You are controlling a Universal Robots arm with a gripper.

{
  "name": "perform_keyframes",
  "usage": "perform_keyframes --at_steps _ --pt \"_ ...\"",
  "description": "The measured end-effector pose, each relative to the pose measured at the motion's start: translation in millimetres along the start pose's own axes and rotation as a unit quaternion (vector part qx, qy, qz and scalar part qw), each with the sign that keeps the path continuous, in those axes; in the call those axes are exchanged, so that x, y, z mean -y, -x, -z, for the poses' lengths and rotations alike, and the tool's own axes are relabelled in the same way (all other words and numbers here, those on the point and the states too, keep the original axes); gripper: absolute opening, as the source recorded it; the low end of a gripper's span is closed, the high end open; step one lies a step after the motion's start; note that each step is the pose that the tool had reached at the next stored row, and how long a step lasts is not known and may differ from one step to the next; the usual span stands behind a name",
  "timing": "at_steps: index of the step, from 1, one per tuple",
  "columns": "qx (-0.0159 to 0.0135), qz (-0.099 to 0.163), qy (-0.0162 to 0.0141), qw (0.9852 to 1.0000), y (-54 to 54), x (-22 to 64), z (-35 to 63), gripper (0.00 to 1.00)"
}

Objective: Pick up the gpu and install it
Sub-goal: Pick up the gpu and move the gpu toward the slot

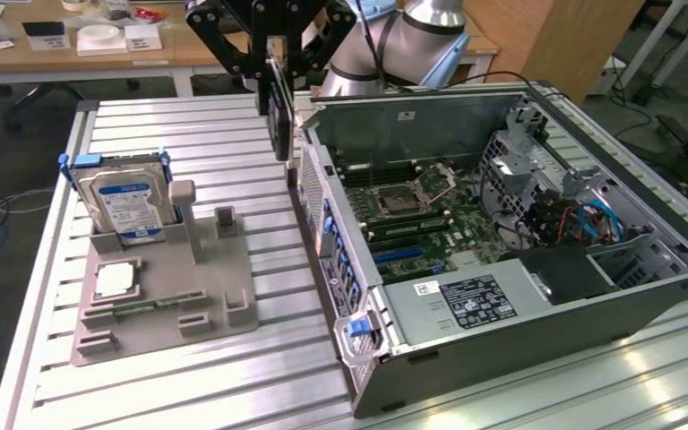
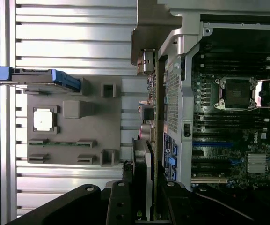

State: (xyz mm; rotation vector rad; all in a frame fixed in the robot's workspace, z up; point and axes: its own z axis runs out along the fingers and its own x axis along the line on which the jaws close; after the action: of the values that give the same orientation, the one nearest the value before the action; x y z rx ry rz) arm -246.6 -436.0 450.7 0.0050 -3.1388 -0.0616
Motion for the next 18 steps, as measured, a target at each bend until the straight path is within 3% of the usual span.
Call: perform_keyframes --at_steps 18 --pt "0.0 0.0 0.0 1.0 19.1 0.1 0.0 0.28"
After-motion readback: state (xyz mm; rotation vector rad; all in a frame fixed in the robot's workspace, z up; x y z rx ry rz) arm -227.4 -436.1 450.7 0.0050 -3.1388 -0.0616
